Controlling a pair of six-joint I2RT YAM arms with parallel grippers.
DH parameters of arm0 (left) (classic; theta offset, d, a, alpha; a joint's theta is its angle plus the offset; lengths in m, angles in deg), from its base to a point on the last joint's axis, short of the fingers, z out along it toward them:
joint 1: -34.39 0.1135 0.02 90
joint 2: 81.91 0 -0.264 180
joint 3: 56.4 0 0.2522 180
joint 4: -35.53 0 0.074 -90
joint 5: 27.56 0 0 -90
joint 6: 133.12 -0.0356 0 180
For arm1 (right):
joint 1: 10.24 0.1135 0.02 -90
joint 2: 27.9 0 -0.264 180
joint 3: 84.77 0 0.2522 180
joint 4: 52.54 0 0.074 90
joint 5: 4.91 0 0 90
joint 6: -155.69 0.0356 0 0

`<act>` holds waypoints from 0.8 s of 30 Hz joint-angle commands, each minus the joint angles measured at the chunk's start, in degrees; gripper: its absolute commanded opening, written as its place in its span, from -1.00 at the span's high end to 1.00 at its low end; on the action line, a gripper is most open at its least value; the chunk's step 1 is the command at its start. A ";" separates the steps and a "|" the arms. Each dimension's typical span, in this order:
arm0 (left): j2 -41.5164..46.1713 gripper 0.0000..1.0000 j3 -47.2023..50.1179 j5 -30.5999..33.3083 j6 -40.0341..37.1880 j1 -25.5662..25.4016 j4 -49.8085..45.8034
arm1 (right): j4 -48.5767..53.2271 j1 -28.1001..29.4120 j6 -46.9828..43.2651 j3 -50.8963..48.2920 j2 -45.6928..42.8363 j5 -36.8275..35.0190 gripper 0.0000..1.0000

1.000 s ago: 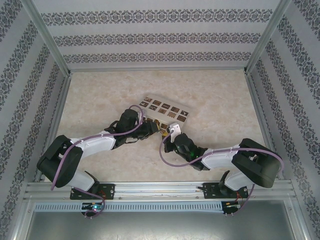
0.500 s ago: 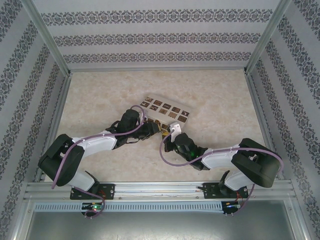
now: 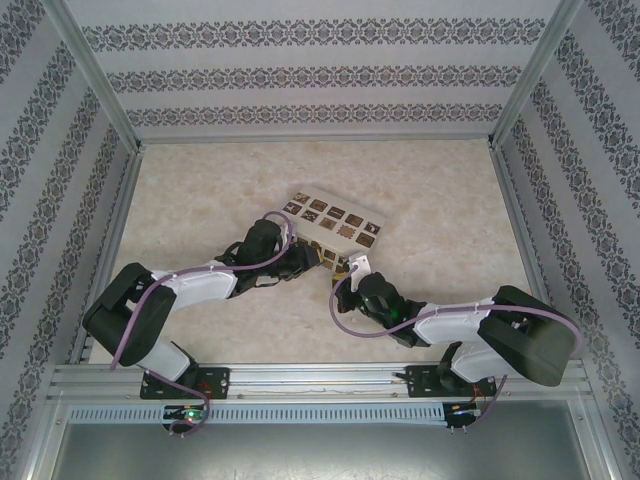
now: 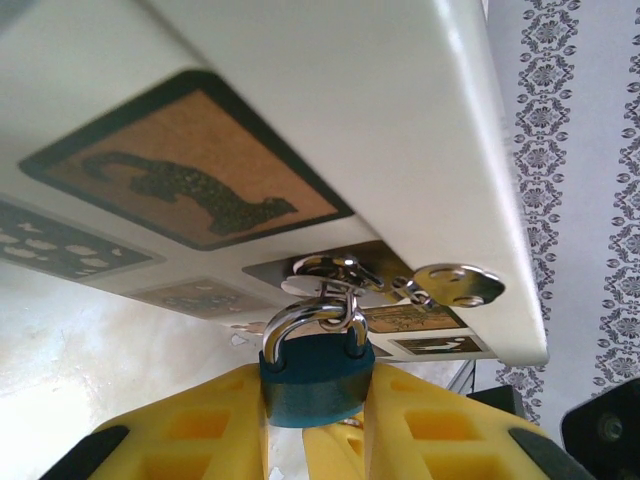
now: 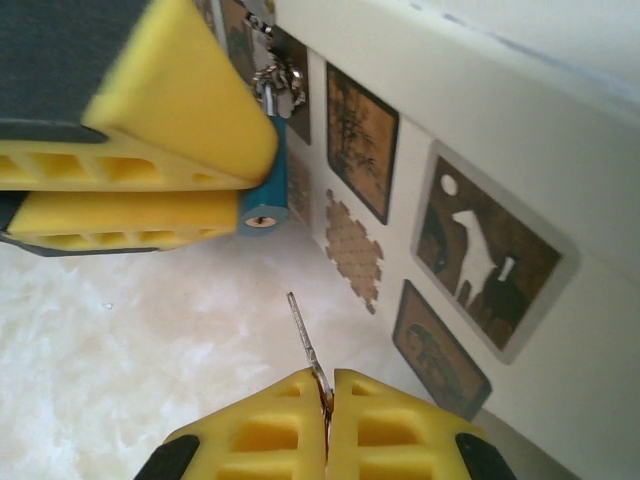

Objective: Unlock the padlock with the key

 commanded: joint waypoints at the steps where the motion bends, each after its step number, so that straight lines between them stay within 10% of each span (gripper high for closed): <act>1: -0.23 0.47 -1.86 -0.72 0.47 -1.08 4.95 | -1.19 -0.46 0.79 1.41 -0.68 2.41 1.00; 24: -0.19 0.47 -1.38 -0.54 0.47 -1.07 5.28 | -4.61 -1.53 2.80 3.33 4.37 2.67 1.00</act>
